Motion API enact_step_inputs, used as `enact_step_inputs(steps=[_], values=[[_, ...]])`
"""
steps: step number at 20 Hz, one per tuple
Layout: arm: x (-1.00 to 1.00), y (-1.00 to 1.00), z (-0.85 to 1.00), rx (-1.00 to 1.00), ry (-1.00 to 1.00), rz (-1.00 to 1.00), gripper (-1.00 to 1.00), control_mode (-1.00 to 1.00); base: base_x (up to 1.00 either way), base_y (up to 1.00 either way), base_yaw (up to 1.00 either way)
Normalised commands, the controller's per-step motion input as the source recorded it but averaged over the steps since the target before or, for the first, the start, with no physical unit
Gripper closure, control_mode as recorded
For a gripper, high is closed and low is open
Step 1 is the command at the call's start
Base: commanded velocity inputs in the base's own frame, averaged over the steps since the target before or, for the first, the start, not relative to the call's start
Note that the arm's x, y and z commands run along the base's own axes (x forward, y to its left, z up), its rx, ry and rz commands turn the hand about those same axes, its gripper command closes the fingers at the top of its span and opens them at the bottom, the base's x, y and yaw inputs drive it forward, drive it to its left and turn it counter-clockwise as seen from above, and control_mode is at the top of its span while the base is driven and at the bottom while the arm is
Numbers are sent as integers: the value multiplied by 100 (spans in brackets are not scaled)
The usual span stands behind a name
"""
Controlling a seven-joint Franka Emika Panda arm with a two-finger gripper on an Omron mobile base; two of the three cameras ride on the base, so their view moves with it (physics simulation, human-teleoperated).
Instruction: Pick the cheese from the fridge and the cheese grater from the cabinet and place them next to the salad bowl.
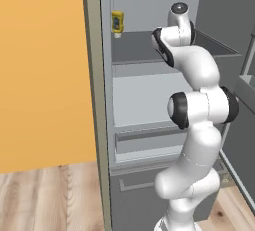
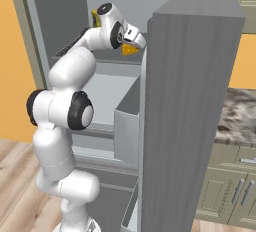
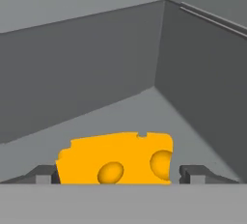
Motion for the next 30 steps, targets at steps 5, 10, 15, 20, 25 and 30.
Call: enact_step_inputs(steps=[5, 10, 15, 20, 25, 30], values=[[0, 0, -18, 0, 1, -1, 100, -100, 0, 0, 0], [-52, 0, -24, 0, -8, 0, 100, -100, 0, 0, 0], [-100, 0, -39, 0, -14, 0, 100, -100, 0, 0, 0], [-100, 14, 5, 0, -6, 7, 100, -100, 0, 0, 0], [-100, 40, 33, -2, -2, 21, 100, -100, 0, 0, 0], [-100, 44, 35, -7, -8, 24, 100, -100, 0, 0, 0]])
